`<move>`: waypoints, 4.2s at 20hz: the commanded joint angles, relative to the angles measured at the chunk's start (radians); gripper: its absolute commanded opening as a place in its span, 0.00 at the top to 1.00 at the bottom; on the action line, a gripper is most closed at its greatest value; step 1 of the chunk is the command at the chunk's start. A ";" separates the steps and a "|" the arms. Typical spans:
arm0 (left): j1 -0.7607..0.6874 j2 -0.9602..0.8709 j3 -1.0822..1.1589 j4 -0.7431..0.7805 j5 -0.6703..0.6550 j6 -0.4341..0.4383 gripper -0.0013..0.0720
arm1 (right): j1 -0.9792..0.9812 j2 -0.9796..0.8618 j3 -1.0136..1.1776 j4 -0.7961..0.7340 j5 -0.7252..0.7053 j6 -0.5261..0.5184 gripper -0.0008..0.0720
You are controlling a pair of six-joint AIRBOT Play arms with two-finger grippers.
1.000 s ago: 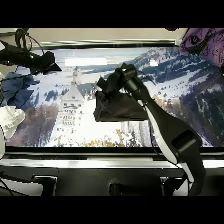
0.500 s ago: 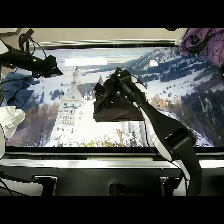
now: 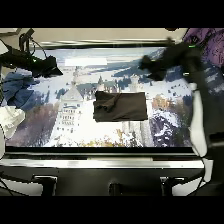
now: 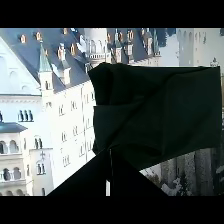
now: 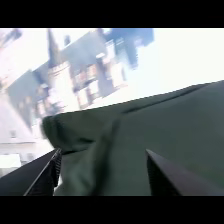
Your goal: Fold the clothes and pants, and hang the long-sleeved shirts on hangers.
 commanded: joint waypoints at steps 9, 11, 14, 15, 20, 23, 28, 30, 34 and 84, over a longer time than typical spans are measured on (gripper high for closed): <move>0.000 0.001 0.000 0.000 -0.014 0.013 0.96 | -0.319 -0.039 -0.503 0.423 -0.085 -0.652 0.25; 0.000 0.001 0.000 0.000 -0.014 0.013 0.96 | -0.278 -0.071 -0.548 0.435 -0.018 -0.675 0.26; 0.000 0.001 0.000 0.000 -0.014 0.013 0.96 | -0.211 -0.129 -0.552 0.434 0.021 -0.697 0.26; 0.000 0.001 0.000 0.000 -0.014 0.013 0.96 | -0.192 -0.144 -0.552 0.434 0.048 -0.697 0.26; 0.000 0.001 0.000 0.000 -0.014 0.013 0.96 | -0.132 -0.161 -0.551 0.465 0.138 -0.696 0.84; 0.000 0.001 0.000 0.000 -0.014 0.013 0.96 | -0.130 -0.129 -0.530 0.502 0.143 -0.667 0.94; 0.000 0.001 0.000 0.000 -0.015 0.013 0.96 | -0.161 -0.121 -0.344 0.477 0.138 -0.475 0.94; 0.000 0.001 0.000 0.000 -0.015 0.013 0.96 | -0.177 -0.121 -0.243 0.462 0.117 -0.398 0.94; 0.000 0.001 0.000 0.000 -0.020 0.013 0.96 | -0.223 -0.121 -0.040 0.408 0.071 -0.245 0.94; 0.002 0.001 0.000 0.001 -0.151 0.013 0.96 | -0.790 0.581 -1.035 -0.599 -0.146 0.199 0.94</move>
